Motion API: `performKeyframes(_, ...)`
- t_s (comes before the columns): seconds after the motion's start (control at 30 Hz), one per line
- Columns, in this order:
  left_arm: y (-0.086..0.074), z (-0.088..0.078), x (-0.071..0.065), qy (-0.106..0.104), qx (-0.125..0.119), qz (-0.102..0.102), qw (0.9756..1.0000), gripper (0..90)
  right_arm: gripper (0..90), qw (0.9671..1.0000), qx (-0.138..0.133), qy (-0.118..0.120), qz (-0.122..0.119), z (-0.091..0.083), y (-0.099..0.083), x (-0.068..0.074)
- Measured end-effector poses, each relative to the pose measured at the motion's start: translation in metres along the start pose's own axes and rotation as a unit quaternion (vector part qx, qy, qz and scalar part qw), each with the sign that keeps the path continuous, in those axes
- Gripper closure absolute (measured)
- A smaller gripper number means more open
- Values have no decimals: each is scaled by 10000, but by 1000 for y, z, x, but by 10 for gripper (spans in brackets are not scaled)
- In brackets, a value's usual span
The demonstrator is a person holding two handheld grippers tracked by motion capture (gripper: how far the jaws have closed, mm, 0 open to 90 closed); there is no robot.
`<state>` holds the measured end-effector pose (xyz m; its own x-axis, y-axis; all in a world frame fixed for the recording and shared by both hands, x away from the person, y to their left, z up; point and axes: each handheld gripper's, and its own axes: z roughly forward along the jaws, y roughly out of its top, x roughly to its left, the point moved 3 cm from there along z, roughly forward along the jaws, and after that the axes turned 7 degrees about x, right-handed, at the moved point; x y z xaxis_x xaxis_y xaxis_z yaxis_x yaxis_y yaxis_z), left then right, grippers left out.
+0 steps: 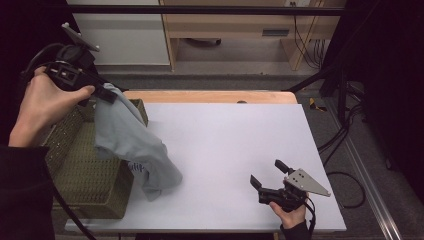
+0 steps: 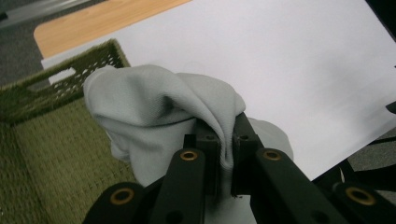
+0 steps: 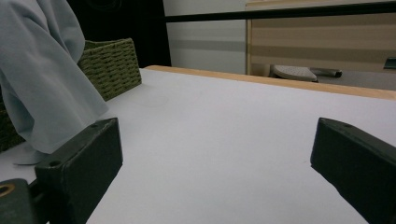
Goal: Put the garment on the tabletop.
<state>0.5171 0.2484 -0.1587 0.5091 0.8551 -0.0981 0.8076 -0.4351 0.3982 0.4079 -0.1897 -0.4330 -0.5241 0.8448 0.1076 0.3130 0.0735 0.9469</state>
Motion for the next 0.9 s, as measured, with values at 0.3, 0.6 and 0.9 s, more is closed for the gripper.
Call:
performKeyframes(0.3, 18, -10, -49, -58, -169, 551, 9983, 846, 24, 10000, -28, 4, 7, -2, 2, 0)
performKeyframes(0.6, 31, -9, -94, -107, -175, 1101, 9937, 846, 22, 10000, -74, 15, 13, -5, 3, -2)
performKeyframes(0.9, 46, 6, -129, -276, -133, 1513, 9880, 846, 20, 9999, -109, 28, -1, -7, 5, -1)
